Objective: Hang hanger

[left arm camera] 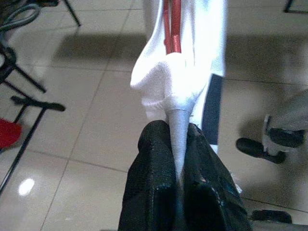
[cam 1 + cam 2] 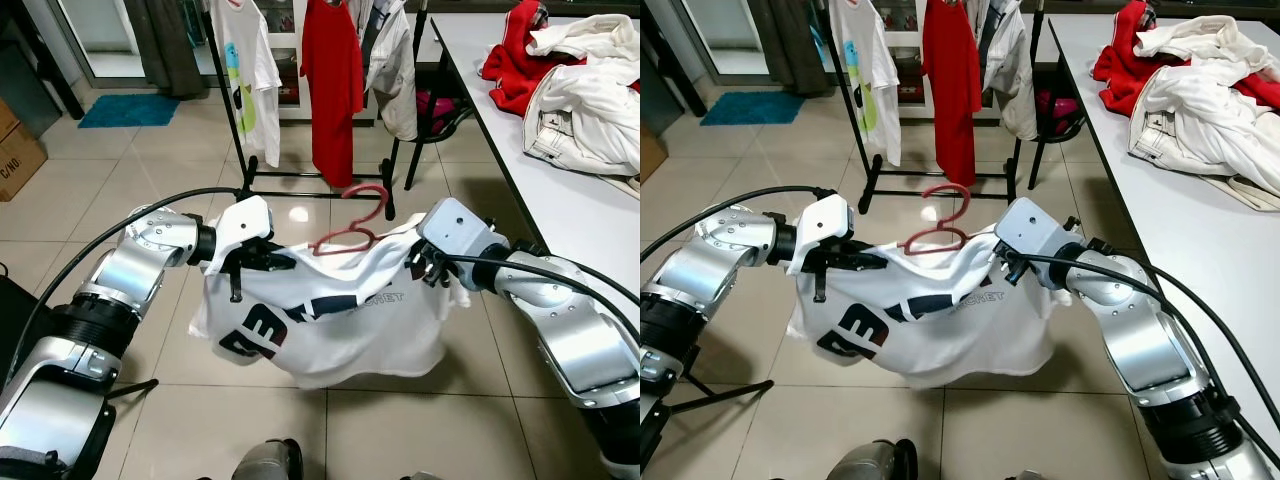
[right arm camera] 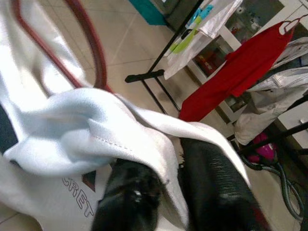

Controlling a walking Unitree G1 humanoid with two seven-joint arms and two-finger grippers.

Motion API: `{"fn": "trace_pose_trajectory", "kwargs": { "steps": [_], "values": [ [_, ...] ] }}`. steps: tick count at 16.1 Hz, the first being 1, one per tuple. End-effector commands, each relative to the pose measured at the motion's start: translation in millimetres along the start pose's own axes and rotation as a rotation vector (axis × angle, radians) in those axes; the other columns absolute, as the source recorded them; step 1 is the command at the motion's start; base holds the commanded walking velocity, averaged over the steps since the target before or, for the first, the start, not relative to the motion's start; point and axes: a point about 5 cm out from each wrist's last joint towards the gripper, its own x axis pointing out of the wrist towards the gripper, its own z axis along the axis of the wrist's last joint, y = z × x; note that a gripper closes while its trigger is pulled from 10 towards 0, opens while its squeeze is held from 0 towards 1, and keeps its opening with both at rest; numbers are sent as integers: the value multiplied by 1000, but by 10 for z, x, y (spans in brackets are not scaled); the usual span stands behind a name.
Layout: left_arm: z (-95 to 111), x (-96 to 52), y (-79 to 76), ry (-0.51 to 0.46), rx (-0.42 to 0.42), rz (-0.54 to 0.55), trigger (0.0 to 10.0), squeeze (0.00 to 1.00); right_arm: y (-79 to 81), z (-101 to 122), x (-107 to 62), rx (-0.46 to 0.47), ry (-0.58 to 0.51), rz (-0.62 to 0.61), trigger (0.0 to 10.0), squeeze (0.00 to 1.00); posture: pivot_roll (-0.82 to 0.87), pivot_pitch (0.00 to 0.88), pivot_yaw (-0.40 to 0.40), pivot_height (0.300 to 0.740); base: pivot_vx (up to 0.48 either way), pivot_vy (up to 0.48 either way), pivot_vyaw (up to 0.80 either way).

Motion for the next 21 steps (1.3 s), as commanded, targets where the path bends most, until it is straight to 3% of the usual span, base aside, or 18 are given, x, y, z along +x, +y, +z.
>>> {"fn": "trace_pose_trajectory", "kwargs": {
  "steps": [1, 10, 16, 17, 18, 19, 21],
  "values": [
    [38, -47, 73, 5, 22, 45, 0, 0, -6, 94, -31, -23, -29, 9, 10000, 1000, 73, 40, 85, 740, 0, 0, 0],
    [165, 20, 126, -61, 50, 67, 0, 0, 224, 169, -29, -139, 4, 159, 10000, 1000, 70, 39, 87, 740, 0, 0, 0],
    [208, -9, 194, -71, 58, 107, 0, 0, 240, 149, -70, -203, 39, 205, 10000, 1000, 73, 46, 82, 740, 0, 0, 0],
    [205, -21, 209, -64, 57, 119, 0, 0, 213, 135, -90, -236, 62, 205, 10000, 510, 73, 48, 81, 740, 0, 0, 0],
    [203, -28, 217, -61, 57, 123, 0, 0, 188, 126, -103, -252, 79, 200, 10000, 412, 72, 47, 81, 740, 0, 0, 0],
    [202, -42, 234, -60, 55, 135, 0, 0, 132, 114, -137, -272, 104, 194, 10000, 0, 72, 48, 79, 740, 0, 0, 0],
    [209, -51, 247, -64, 54, 144, 0, 0, 58, 80, -167, -319, 146, 172, 10000, 0, 70, 45, 78, 740, 0, 0, 0]
  ]
}}
